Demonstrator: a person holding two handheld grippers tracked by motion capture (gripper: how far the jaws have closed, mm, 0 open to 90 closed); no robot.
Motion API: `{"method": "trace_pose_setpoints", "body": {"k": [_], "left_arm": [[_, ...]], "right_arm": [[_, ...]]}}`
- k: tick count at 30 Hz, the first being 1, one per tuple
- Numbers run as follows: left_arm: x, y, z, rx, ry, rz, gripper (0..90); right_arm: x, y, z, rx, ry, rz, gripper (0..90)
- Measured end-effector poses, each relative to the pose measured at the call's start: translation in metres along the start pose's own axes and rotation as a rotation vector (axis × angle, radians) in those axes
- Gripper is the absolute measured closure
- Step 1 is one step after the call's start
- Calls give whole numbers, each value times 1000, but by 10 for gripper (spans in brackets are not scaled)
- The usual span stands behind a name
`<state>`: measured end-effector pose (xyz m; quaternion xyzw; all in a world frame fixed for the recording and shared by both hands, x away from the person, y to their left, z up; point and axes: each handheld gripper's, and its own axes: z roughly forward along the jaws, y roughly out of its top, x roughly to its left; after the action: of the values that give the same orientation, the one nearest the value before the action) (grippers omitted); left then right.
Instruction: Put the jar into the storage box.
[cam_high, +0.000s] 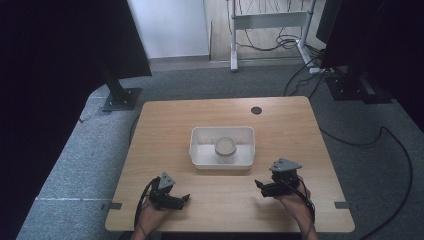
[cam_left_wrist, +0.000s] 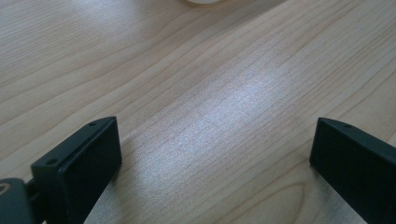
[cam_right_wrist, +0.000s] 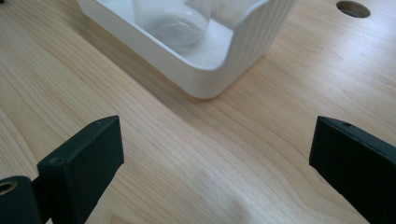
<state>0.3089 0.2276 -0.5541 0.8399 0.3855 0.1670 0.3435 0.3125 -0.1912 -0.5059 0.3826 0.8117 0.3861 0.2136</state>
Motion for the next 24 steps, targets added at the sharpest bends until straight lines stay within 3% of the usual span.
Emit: {"method": "trace_pose_setpoints", "body": {"k": [24], "left_arm": [[0,0,0,0,0,1,17]], "right_arm": [[-14,-45,-24,14,-53,65,26]]}}
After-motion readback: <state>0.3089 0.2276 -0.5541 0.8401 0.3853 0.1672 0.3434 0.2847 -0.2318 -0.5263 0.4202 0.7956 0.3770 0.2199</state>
